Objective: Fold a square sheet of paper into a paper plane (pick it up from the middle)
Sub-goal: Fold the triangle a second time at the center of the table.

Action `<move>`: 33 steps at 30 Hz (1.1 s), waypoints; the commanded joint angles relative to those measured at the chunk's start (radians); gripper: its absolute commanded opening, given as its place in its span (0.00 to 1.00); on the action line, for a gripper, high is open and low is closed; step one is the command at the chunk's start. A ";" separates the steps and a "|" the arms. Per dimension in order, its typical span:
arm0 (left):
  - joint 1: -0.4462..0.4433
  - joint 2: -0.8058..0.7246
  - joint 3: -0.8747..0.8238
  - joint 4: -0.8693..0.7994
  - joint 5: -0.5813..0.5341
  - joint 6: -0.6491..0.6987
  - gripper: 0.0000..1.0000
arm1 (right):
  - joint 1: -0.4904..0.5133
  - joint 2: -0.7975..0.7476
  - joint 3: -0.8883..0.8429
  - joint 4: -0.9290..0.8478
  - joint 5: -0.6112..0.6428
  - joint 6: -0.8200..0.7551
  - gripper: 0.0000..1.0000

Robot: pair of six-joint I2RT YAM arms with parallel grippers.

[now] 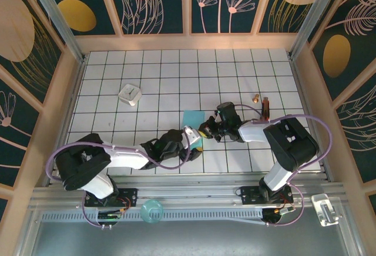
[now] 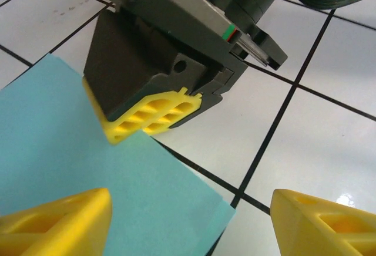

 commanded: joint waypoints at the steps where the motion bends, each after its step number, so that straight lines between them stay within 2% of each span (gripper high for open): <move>1: -0.009 0.034 0.050 -0.026 -0.071 0.091 0.71 | -0.005 -0.007 0.022 -0.009 -0.023 0.002 0.00; 6: -0.008 0.047 0.073 -0.059 -0.104 0.108 0.58 | -0.006 -0.001 0.012 0.005 -0.026 0.005 0.00; 24: -0.008 0.063 0.116 -0.098 -0.036 0.014 0.05 | -0.005 0.012 0.002 0.008 -0.026 -0.011 0.01; 27: -0.008 0.067 0.120 -0.097 -0.007 -0.038 0.00 | -0.035 0.005 -0.001 0.001 -0.027 -0.028 0.08; 29: -0.007 0.070 0.129 -0.098 0.032 -0.084 0.00 | -0.052 -0.013 -0.007 -0.017 -0.026 -0.057 0.18; 31: -0.007 0.075 0.144 -0.095 0.097 -0.150 0.00 | -0.073 -0.049 -0.005 -0.074 -0.013 -0.116 0.26; 33: -0.008 0.082 0.157 -0.081 0.164 -0.214 0.00 | -0.101 -0.092 0.000 -0.149 0.008 -0.192 0.30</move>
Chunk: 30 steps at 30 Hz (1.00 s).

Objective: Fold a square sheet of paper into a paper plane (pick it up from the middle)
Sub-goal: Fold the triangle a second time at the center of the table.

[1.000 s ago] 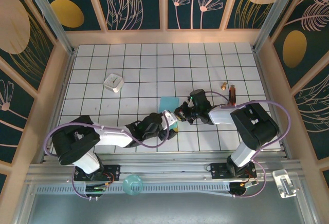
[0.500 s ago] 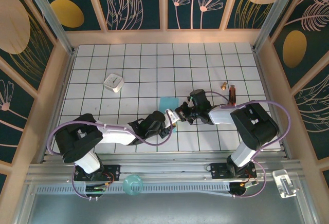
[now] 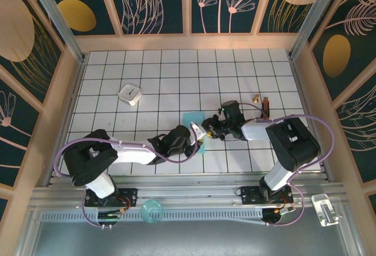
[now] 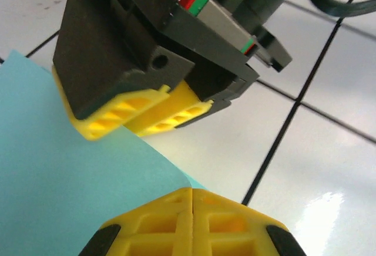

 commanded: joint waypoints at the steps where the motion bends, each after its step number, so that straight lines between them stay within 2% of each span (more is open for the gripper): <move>1: -0.003 0.019 0.039 0.029 0.145 -0.150 0.00 | -0.046 -0.101 0.000 -0.132 0.043 -0.151 0.31; 6: 0.000 0.048 0.055 0.073 0.231 -0.236 0.00 | -0.087 -0.186 0.038 -0.216 0.113 -0.301 0.33; 11: 0.010 0.072 0.057 0.091 0.254 -0.263 0.00 | -0.084 -0.168 0.077 -0.178 0.076 -0.342 0.32; 20: 0.044 0.079 0.009 0.192 0.308 -0.332 0.00 | -0.071 0.039 0.156 -0.095 0.000 -0.356 0.22; 25: 0.074 0.082 -0.010 0.217 0.335 -0.359 0.00 | -0.070 0.120 0.160 -0.075 0.014 -0.385 0.19; 30: 0.127 0.123 -0.023 0.267 0.409 -0.413 0.00 | -0.072 0.159 0.148 -0.086 0.032 -0.430 0.18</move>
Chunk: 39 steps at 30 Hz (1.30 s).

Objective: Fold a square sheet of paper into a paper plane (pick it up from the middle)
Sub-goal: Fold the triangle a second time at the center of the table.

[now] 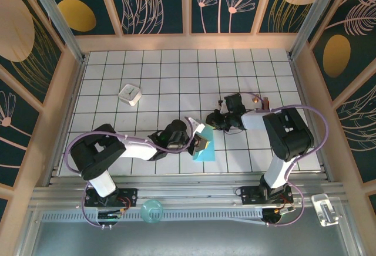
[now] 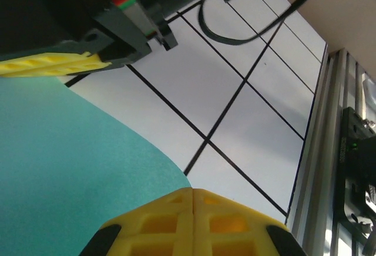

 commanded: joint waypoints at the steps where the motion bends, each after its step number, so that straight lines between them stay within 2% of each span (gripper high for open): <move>1: 0.039 0.047 -0.013 0.076 0.081 -0.063 0.00 | 0.005 0.032 0.003 0.014 0.014 -0.058 0.17; 16: 0.133 0.065 -0.038 0.082 0.124 -0.081 0.00 | 0.007 0.052 0.007 -0.033 0.048 -0.112 0.16; 39: 0.151 0.130 0.000 0.042 0.094 -0.042 0.00 | 0.010 0.066 0.010 -0.043 0.055 -0.119 0.14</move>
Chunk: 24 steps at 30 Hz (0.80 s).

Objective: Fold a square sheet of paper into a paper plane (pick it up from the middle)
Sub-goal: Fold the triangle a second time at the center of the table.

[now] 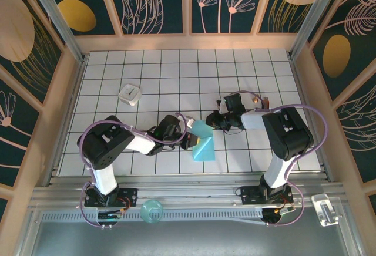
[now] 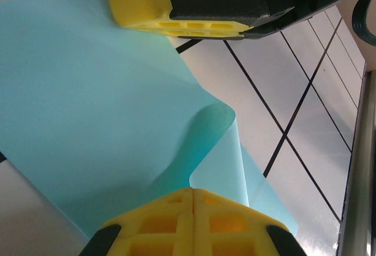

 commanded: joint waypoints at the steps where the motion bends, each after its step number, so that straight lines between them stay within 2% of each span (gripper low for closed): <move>1: 0.012 0.018 0.024 -0.001 0.003 0.025 0.00 | 0.009 0.054 0.002 -0.033 0.060 -0.031 0.14; 24: 0.014 0.044 0.034 -0.045 -0.019 0.057 0.00 | 0.014 0.054 0.009 -0.044 0.066 -0.040 0.13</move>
